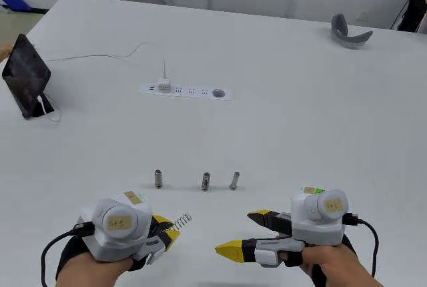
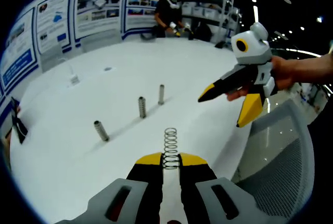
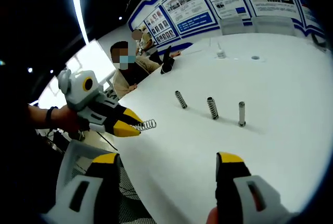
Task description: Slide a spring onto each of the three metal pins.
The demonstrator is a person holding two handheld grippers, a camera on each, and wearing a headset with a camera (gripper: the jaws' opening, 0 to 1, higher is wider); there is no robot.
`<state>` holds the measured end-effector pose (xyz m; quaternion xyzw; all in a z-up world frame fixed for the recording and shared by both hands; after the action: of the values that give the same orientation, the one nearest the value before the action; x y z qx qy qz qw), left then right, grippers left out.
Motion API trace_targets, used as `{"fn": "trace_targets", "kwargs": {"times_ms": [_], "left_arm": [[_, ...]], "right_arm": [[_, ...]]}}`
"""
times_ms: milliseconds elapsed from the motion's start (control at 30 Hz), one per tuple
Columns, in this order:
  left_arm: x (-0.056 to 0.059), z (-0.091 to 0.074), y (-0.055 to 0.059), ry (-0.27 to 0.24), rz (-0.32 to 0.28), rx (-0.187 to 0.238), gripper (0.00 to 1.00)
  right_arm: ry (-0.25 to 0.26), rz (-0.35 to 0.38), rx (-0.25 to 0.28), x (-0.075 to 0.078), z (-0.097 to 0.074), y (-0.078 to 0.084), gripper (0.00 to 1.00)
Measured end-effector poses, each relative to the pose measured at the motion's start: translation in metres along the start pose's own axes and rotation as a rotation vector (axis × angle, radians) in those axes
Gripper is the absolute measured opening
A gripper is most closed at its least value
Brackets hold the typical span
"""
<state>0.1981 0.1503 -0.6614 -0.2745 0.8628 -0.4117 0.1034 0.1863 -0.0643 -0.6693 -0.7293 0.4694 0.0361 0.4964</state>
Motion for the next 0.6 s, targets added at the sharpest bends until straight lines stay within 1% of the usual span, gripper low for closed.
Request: {"fn": "trace_targets", "kwargs": {"times_ms": [167,300,467,600], "left_arm": [[0.004,-0.003,-0.007,0.006,0.006,0.019,0.11],[0.008,-0.004,-0.010,0.015,0.014,0.030,0.11],[0.013,-0.002,-0.011,0.027,0.023,0.033,0.11],[0.019,-0.002,-0.016,0.041,0.035,0.039,0.11]], "right_arm": [[-0.028,0.006,0.002,-0.005,0.009,-0.004,0.75],[-0.058,0.028,0.024,-0.009,0.013,-0.010,0.70],[-0.092,0.073,0.059,-0.012,0.017,-0.016,0.63],[-0.124,0.143,0.098,-0.013,0.020,-0.019,0.56]]}}
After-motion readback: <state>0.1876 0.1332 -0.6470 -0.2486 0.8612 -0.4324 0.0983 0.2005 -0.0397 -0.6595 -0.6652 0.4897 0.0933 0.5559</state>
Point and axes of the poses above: the centre of the closed fingertips' face, and the gripper's own axes: z roughly forward along the fingers, x roughly to its right, y roughly out of its underside, the point moved 9 cm from there along -z, roughly backward along the fingers, and after that the axes turned 5 degrees about z, right-handed, at the moved point
